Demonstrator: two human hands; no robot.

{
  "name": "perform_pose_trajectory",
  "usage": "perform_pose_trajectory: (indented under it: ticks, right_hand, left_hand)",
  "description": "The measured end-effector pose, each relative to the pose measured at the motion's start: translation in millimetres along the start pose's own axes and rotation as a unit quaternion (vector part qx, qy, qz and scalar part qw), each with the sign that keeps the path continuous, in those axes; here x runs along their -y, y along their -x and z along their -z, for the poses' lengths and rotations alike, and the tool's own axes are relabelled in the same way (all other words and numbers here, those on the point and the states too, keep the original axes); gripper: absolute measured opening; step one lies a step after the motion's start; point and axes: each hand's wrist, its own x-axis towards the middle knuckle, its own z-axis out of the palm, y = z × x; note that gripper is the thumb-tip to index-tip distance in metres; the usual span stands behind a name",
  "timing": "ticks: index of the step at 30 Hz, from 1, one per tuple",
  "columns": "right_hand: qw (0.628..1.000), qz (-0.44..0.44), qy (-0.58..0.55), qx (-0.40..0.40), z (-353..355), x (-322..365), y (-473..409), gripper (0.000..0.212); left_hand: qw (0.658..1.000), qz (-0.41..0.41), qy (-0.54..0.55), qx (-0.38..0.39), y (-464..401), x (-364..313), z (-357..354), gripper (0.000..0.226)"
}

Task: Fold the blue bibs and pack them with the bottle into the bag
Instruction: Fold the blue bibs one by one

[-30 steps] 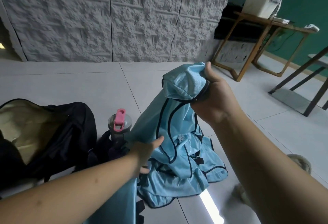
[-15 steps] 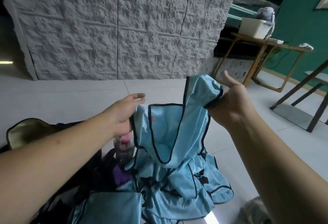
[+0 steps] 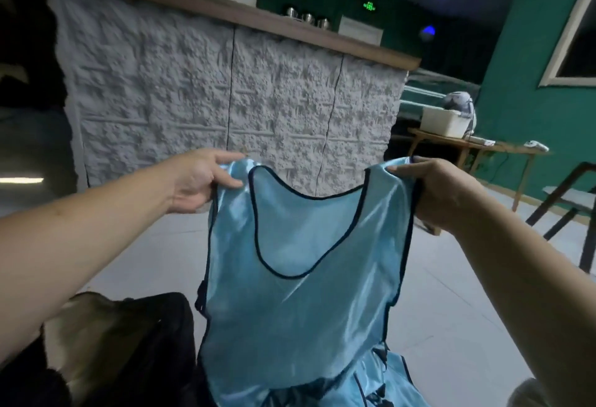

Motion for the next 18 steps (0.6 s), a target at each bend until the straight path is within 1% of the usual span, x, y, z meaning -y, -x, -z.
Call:
perform_pose_trajectory:
  ticks: [1, 3, 4, 6, 7, 8, 10, 11, 13, 15, 18]
  right_hand:
    - [1.0, -0.018, 0.016, 0.0, 1.5, 4.8, -1.2, 0.01]
    - [0.996, -0.059, 0.06, 0.012, 1.7, 10.6, -4.5, 0.011]
    - [0.994, -0.077, 0.081, 0.016, 0.3, 10.9, -6.6, 0.011]
    - [0.987, -0.104, 0.119, -0.005, -3.9, 9.3, -13.1, 0.008]
    - [0.985, -0.106, 0.134, -0.029, -4.6, 7.9, -17.2, 0.011]
    - [0.983, -0.105, 0.142, -0.053, -3.9, 6.4, -19.2, 0.018]
    - [0.981, -0.103, 0.141, -0.089, 3.1, 1.8, -21.9, 0.033]
    - [0.98, -0.106, 0.136, -0.098, 6.8, -0.8, -21.3, 0.035]
    - [0.98, -0.11, 0.119, -0.114, 12.8, -6.1, -18.2, 0.031]
    - [0.976, -0.111, 0.116, -0.149, 16.4, -9.6, -17.3, 0.037]
    - [0.977, -0.092, 0.111, -0.157, 14.2, -9.3, -14.8, 0.052]
  left_hand:
    - [0.999, 0.006, -0.044, -0.023, 0.9, -0.3, 4.5, 0.055]
    - [0.99, 0.011, -0.12, -0.07, 1.8, -0.2, 12.6, 0.039]
    - [0.982, 0.0, -0.164, -0.097, 2.0, -0.3, 14.5, 0.033]
    - [0.944, -0.035, -0.287, -0.161, 3.2, -2.3, 16.2, 0.021]
    - [0.924, -0.048, -0.328, -0.192, 3.6, -2.2, 17.0, 0.015]
    - [0.917, -0.051, -0.338, -0.207, 4.0, -0.5, 18.1, 0.013]
    - [0.921, -0.044, -0.33, -0.203, -0.3, 8.8, 26.5, 0.026]
    - [0.922, -0.038, -0.331, -0.199, -1.2, 12.6, 30.3, 0.033]
    - [0.915, -0.036, -0.35, -0.196, -2.3, 15.9, 36.8, 0.041]
    - [0.91, -0.029, -0.363, -0.2, -1.4, 14.6, 40.3, 0.042]
    - [0.892, -0.046, -0.396, -0.214, 2.8, 6.8, 41.9, 0.041]
